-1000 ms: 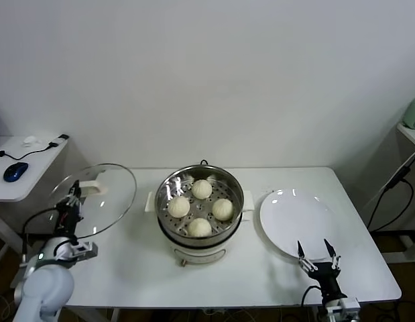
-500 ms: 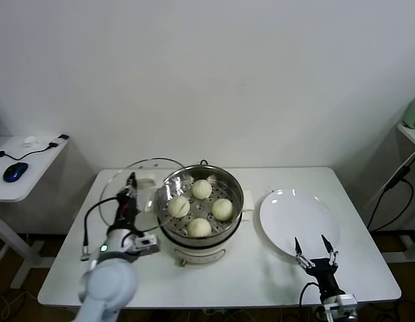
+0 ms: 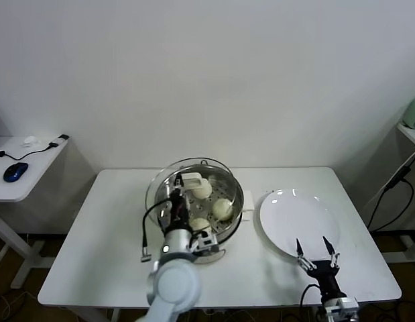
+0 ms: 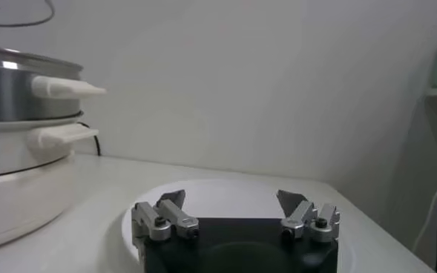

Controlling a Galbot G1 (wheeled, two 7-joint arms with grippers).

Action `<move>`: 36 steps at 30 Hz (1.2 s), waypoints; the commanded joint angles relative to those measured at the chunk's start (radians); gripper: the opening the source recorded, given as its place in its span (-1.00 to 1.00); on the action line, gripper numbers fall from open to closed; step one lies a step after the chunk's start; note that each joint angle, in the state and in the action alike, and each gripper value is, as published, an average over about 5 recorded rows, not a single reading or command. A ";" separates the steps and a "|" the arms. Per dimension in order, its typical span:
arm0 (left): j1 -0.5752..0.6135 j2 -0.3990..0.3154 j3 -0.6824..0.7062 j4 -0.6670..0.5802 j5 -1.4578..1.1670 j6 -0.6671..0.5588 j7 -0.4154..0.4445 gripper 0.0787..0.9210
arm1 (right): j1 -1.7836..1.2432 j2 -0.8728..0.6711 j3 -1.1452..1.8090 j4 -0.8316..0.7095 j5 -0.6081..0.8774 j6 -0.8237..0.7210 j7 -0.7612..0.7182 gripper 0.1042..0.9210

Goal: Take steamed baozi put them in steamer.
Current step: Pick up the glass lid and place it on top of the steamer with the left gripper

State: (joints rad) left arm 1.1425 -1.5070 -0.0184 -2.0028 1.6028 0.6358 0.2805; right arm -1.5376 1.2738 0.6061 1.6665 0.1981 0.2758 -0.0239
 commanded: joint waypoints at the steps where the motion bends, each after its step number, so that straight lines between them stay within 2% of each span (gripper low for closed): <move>1: -0.018 -0.074 0.090 0.031 0.080 0.042 0.021 -0.87 | -0.007 0.002 0.005 -0.006 0.003 0.014 0.004 0.76; 7: -0.029 -0.102 0.101 0.081 0.090 0.055 -0.002 -0.87 | -0.008 0.009 0.010 -0.012 0.001 0.023 0.012 0.76; 16: -0.033 -0.105 0.100 0.128 0.093 0.068 -0.028 -0.87 | -0.009 0.024 0.013 -0.012 -0.006 0.033 0.027 0.76; 36: -0.042 -0.058 0.051 0.191 0.079 0.051 -0.075 -0.87 | 0.000 0.033 0.016 -0.013 -0.015 0.037 0.036 0.76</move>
State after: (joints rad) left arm 1.1011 -1.5602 0.0275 -1.8102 1.6772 0.6826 0.2048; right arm -1.5380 1.3054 0.6218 1.6547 0.1844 0.3085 0.0104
